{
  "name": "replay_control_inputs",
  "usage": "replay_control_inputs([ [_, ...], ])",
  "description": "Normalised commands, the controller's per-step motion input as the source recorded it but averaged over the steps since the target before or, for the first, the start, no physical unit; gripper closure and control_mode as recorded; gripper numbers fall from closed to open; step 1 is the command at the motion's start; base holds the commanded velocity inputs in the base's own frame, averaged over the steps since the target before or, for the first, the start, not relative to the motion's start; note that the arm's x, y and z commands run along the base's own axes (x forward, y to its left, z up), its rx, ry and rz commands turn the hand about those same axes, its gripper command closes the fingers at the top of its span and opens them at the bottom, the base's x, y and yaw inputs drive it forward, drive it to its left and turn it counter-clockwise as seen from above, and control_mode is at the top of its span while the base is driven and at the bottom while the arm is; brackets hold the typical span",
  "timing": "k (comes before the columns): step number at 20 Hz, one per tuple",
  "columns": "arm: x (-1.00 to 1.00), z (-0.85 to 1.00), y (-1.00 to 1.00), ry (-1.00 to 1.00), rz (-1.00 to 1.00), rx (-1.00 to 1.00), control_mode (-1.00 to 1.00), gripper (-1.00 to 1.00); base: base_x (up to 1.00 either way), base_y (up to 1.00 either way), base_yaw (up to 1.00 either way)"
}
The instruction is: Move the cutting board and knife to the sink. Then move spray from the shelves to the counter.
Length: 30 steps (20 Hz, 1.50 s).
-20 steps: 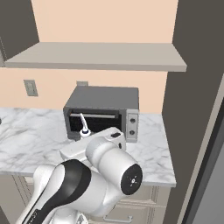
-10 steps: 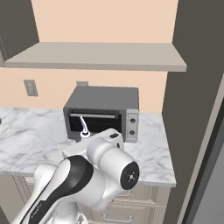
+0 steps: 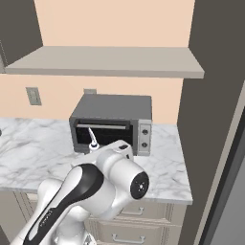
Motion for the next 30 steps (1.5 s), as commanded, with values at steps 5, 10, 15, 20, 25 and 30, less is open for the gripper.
replay_control_inputs([
  [5,0.25,-0.29,0.16,-0.01,0.0,0.0,-1.0,1.0,0.0,0.0,0.0],
  [10,0.19,-0.25,0.14,-0.04,0.0,0.0,-1.0,1.0,0.0,0.0,0.0],
  [15,0.22,-0.31,0.07,0.0,0.0,0.0,-1.0,1.0,0.0,0.0,0.0],
  [20,0.28,-0.29,0.09,0.0,0.01,0.0,-1.0,1.0,0.0,0.0,0.0],
  [25,0.33,-0.29,0.05,0.0,0.03,0.0,-1.0,1.0,0.0,0.0,0.0],
  [30,0.29,-0.3,0.01,0.0,0.03,0.0,-1.0,1.0,0.0,0.0,0.0],
])
